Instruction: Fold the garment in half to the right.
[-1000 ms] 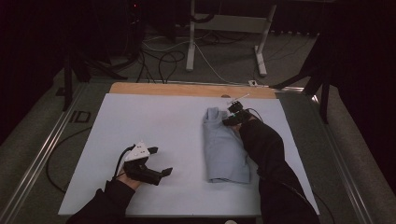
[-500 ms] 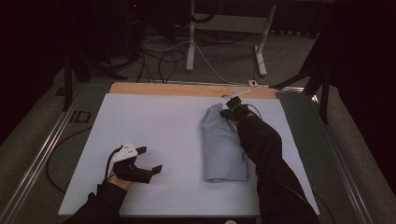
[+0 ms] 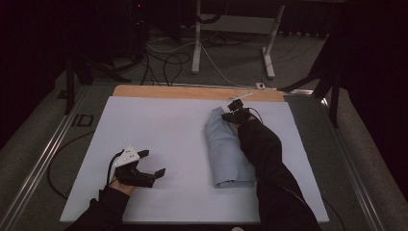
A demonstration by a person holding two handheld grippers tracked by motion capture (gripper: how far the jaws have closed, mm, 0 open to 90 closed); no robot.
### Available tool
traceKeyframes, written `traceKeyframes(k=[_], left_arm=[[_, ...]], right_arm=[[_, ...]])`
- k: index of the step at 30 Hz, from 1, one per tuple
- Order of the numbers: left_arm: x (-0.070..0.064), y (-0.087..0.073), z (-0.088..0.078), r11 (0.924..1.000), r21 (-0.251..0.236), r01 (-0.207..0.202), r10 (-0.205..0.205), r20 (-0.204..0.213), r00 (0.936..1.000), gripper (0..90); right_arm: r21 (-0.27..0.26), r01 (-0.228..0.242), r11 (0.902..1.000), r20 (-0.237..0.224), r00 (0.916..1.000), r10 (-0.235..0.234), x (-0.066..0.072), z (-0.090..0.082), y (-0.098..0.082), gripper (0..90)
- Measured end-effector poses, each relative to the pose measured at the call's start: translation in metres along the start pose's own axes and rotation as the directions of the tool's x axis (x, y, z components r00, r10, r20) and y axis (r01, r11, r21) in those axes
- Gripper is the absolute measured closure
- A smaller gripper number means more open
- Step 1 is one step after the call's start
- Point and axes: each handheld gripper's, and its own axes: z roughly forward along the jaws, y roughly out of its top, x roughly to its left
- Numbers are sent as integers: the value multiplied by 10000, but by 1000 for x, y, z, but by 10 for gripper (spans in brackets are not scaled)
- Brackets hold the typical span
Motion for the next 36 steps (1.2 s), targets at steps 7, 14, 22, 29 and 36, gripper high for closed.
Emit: traceKeyframes(k=[7,14,22,29,36], left_arm=[[-1,0,1,10000,47,-76,76,-12,10000,20],[-1,-1,1,9999,74,-89,89,-31,10000,19],[0,-2,1,9999,129,-62,62,-22,10000,20],[1,-1,0,10000,72,-61,61,-64,10000,20],[0,0,-2,9999,-27,-135,135,-75,9999,19]], right_arm=[[420,-5,9991,37,10000,4,1,5,-1,845],[773,-18,9970,388,9992,-12,1,12,-9,841],[661,-167,9977,176,9997,156,-1,12,-8,779],[513,-174,9985,19,9998,173,-2,2,-4,584],[118,170,9998,-339,9993,-166,10,-17,9,435]])
